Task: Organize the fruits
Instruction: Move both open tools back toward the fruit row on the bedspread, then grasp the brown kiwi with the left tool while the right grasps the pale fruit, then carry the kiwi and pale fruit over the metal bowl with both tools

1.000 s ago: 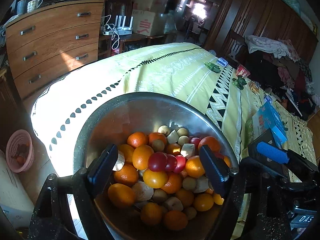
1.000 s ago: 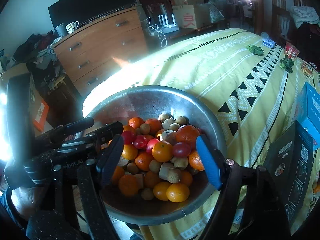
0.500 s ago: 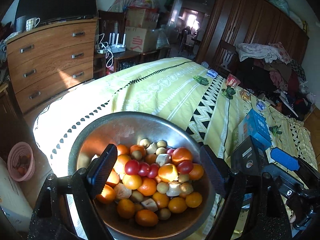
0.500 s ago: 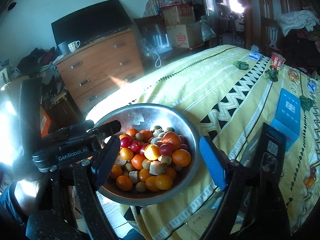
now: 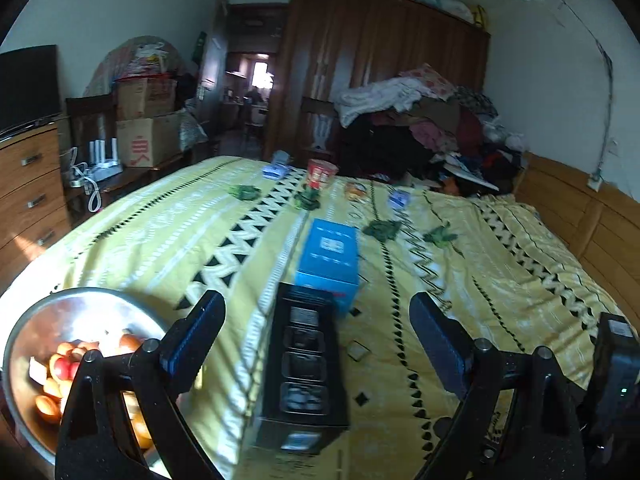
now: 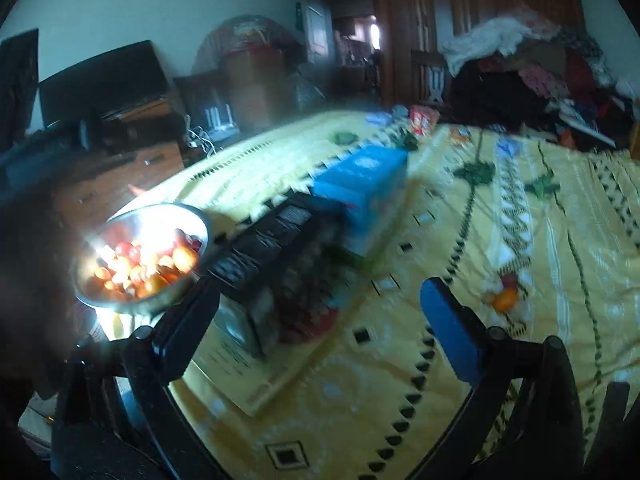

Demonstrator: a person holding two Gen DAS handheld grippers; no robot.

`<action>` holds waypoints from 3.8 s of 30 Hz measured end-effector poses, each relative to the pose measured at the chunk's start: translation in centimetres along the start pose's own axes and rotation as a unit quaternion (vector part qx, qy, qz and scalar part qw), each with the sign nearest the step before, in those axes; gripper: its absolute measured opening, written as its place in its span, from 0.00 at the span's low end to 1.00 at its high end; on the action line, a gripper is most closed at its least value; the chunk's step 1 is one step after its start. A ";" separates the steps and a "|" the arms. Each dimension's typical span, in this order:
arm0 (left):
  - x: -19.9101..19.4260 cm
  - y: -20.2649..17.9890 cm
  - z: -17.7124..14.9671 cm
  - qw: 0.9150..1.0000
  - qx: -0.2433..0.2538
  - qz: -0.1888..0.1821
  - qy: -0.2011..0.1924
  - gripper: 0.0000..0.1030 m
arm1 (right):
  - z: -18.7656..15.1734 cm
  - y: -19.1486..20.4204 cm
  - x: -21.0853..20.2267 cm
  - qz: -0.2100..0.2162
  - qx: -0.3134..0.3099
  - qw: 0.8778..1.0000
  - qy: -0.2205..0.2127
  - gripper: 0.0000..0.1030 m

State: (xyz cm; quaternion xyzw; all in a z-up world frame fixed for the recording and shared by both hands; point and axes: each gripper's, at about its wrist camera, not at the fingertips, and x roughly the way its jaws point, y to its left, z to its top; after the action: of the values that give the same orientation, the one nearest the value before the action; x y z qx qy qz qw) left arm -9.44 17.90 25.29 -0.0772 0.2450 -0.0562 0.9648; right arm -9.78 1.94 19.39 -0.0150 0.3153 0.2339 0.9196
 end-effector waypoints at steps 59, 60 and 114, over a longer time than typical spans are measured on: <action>30.7 -15.6 -12.2 0.956 0.053 -0.169 0.233 0.24 | -6.0 -29.1 14.3 -0.031 0.171 0.978 0.112 0.45; 30.7 -15.7 -12.3 0.956 0.055 -0.168 0.234 0.24 | -6.0 -29.1 14.3 -0.033 0.169 0.979 0.112 0.43; -2.9 29.5 -2.1 0.975 -0.169 0.127 0.066 0.24 | 9.9 18.7 13.2 0.213 -0.081 0.967 0.111 0.30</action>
State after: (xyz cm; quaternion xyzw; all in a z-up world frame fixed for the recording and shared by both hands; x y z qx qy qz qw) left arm -10.92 47.02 19.66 -0.2029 0.3218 0.1044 0.9189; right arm -3.18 25.87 21.82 -0.0476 0.3910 0.4460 0.8037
